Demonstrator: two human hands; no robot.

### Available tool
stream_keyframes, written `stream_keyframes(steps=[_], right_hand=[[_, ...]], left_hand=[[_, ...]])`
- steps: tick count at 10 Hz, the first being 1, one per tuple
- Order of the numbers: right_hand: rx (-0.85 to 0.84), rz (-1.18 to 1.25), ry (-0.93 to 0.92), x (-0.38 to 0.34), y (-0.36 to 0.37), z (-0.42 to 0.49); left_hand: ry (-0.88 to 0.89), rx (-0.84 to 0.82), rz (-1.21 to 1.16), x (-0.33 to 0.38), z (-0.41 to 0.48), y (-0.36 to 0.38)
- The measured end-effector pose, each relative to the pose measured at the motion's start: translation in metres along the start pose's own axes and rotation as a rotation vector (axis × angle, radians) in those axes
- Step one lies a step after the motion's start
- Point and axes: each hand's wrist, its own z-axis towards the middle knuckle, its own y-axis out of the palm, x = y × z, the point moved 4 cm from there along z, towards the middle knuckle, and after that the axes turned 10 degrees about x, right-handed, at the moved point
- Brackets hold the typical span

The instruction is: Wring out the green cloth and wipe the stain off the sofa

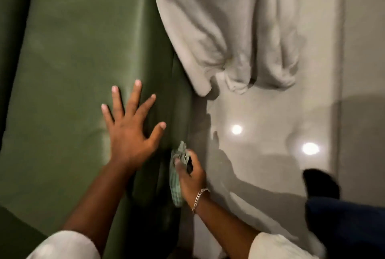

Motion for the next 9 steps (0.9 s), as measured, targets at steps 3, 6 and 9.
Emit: stream_keyframes(steps=[3, 6, 9], right_hand=[[0.059, -0.585, -0.592, -0.358, -0.045, -0.045], [0.215, -0.217, -0.314, -0.536, -0.093, 0.048], [0.400, -0.692, -0.540, -0.539, -0.045, 0.168]], left_hand=[[-1.016, -0.626, -2.230, 0.116, 0.043, -0.118], [-0.881, -0.440, -1.907, 0.146, 0.231, -0.170], [-0.975, 0.058, -1.120, 0.127, 0.330, -0.114]])
